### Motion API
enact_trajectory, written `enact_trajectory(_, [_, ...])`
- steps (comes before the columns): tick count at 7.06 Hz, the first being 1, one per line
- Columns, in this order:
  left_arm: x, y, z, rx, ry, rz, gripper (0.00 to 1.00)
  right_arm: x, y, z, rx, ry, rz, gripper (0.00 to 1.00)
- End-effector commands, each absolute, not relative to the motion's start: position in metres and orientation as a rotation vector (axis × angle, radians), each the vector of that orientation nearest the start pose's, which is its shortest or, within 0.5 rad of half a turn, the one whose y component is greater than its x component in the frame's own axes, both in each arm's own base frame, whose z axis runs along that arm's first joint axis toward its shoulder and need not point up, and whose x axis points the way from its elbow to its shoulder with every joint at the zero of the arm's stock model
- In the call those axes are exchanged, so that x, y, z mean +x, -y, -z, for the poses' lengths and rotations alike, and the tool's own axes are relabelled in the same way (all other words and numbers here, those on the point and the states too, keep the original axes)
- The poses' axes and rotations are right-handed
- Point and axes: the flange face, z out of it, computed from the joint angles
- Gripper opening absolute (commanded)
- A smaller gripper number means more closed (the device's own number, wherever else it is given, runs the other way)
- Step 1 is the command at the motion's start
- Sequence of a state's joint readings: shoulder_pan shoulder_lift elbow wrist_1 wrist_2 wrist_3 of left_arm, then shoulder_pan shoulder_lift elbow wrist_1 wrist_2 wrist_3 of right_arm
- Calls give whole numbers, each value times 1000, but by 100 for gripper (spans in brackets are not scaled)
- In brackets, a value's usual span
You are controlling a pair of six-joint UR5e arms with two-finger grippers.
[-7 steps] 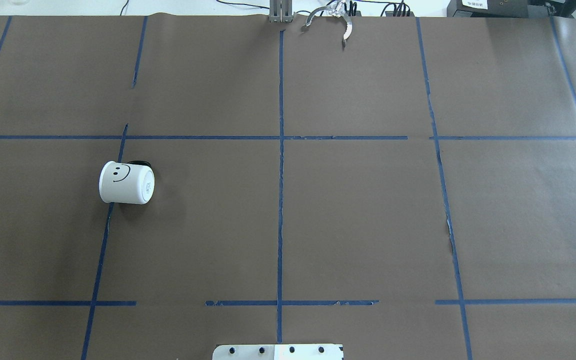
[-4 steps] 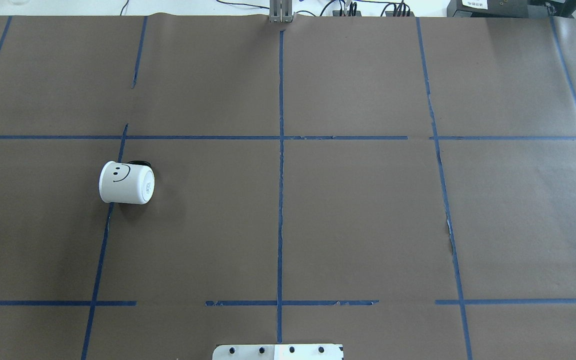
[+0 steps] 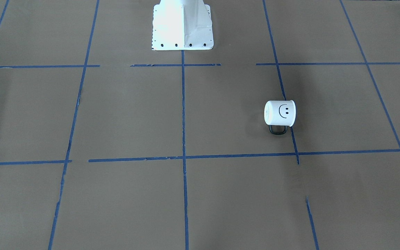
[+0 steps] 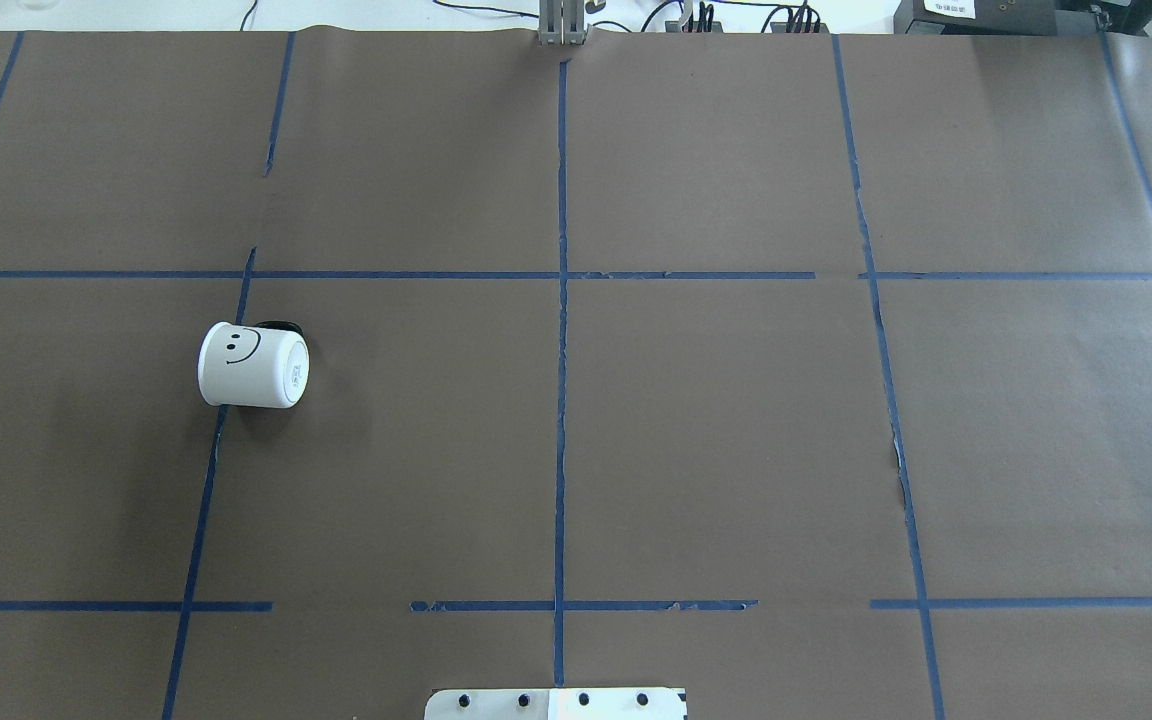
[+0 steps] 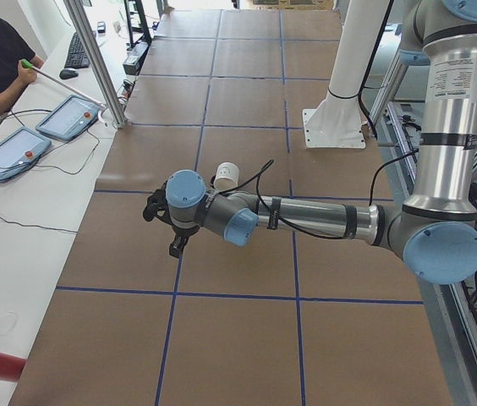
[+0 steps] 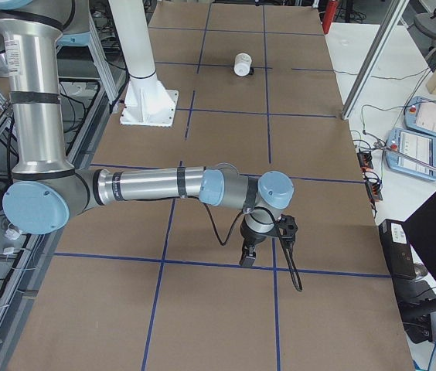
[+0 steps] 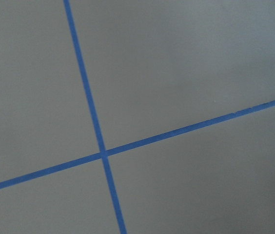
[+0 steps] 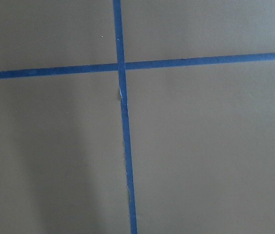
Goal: Flip mug
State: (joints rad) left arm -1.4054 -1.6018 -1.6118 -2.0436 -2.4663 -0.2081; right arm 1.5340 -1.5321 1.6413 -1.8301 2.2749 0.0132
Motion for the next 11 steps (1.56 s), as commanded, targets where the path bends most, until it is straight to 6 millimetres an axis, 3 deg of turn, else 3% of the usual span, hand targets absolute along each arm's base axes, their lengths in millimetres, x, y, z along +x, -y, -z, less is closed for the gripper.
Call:
enact_trajectory(1, [107,517,-522,315,-1116,-45,100,51,496,-635,-162,699,-31,100])
enact_trajectory(2, [123,512,-522,295,-1177,10,100,51,496,-635,-162,699,-31,100])
enact_trajectory(5, [159,506,-550,263,-1308,108,100,51,496,-635,-162,699,-31,100])
enact_trajectory(6, [174,500,-552,282,-1343,150,100,51,496,-635,-162,699,-31,100])
enact_trajectory(8, [225,475,-540,271,-1463,267,100,51,496,-635,-162,699,-31,100])
enact_trajectory(9, [239,467,-534,261,-1520,316,100,51,496,-635,-162,699,-31,100])
enact_trajectory(11, [259,446,-547,252,-1643,404,100,51,496,-635,-162,699,-31,100])
